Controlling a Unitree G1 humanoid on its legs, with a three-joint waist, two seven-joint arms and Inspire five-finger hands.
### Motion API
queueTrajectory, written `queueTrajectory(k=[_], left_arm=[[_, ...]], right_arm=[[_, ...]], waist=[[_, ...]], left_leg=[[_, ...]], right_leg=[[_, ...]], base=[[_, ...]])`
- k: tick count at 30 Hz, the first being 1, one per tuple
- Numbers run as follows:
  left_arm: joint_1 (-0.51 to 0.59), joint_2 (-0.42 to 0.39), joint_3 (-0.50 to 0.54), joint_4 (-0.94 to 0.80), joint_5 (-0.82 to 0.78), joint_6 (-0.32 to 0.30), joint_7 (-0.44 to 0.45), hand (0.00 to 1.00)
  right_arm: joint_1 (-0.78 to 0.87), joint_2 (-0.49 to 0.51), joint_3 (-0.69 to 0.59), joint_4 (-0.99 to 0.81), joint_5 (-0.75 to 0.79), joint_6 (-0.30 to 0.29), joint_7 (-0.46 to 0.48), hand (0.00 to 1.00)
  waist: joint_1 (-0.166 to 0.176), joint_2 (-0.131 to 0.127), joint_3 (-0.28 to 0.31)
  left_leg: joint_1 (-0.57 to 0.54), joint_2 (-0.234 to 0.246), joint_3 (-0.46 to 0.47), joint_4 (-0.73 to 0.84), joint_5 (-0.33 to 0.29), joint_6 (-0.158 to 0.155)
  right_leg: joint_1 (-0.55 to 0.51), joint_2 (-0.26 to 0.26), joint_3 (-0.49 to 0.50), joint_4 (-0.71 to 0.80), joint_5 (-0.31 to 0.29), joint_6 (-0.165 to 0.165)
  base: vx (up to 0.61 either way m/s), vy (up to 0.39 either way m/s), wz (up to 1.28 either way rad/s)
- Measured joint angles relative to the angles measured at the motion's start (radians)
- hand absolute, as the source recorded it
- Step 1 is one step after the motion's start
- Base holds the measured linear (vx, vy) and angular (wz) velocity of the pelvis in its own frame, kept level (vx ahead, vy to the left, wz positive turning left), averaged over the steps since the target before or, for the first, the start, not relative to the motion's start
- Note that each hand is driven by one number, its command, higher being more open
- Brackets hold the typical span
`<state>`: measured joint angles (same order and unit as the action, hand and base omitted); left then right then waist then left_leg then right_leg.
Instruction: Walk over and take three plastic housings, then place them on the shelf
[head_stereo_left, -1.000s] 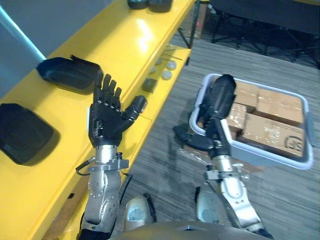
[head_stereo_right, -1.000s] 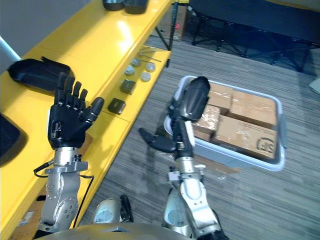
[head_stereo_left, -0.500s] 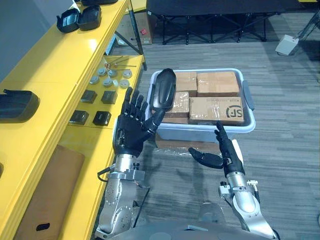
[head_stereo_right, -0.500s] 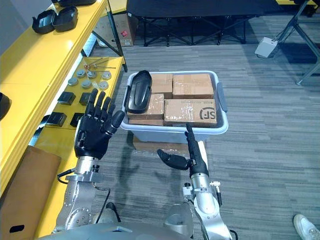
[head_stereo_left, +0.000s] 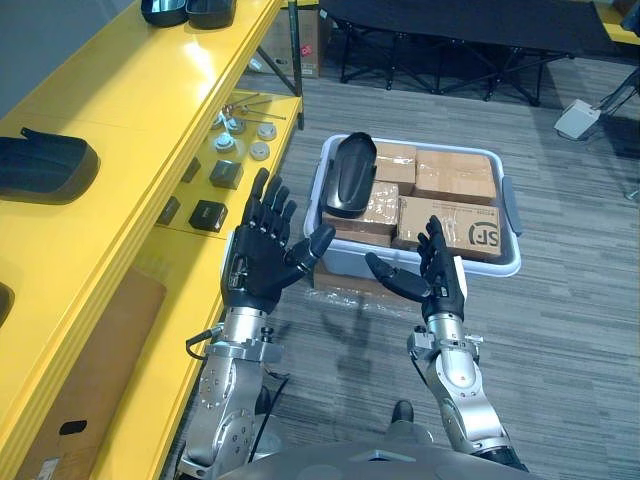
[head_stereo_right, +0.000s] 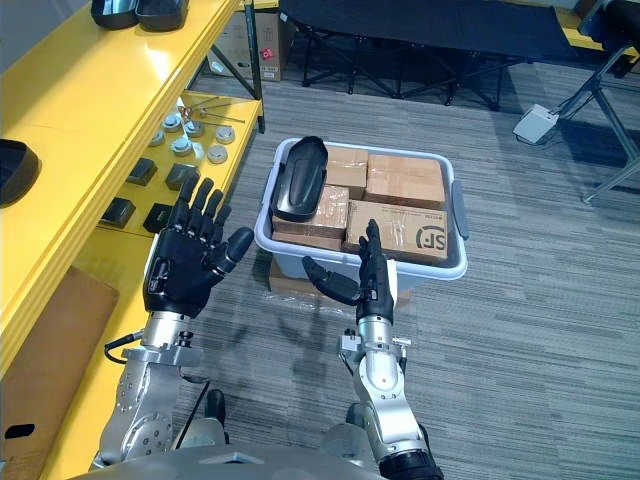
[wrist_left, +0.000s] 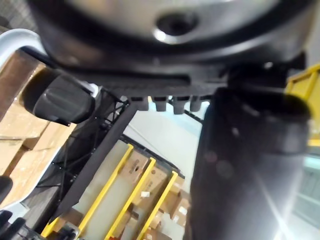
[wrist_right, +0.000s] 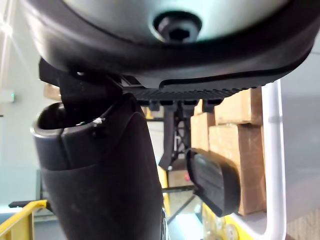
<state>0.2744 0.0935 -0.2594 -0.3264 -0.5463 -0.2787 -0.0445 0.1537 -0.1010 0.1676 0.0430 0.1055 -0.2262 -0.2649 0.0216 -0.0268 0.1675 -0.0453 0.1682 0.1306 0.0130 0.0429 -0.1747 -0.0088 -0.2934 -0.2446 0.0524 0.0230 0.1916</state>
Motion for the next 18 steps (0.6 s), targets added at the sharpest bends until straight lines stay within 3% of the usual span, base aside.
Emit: queueTrajectory(k=[10, 18], left_arm=[[0.000, -0.024, 0.229, -0.041, 0.003, -0.001, 0.009, 1.00], [0.017, -0.055, 0.263, -0.037, 0.002, 0.020, -0.012, 1.00]], right_arm=[[0.053, 0.037, -0.107, 0.000, 0.103, 0.000, 0.112, 1.00], [0.070, 0.038, -0.150, -0.001, 0.113, 0.031, 0.155, 1.00]], waist=[[-0.003, -0.004, -0.032], [-0.022, -0.020, -0.073]], left_leg=[[0.109, 0.001, 0.033, -0.074, -0.006, -0.002], [0.132, 0.003, 0.064, -0.069, -0.023, -0.002]], right_leg=[[0.040, 0.013, 0.002, -0.002, 0.002, -0.003], [0.045, 0.014, 0.004, -0.004, 0.009, -0.011]], base=[[0.01, 0.002, -0.14], [0.00, 0.009, -0.11]])
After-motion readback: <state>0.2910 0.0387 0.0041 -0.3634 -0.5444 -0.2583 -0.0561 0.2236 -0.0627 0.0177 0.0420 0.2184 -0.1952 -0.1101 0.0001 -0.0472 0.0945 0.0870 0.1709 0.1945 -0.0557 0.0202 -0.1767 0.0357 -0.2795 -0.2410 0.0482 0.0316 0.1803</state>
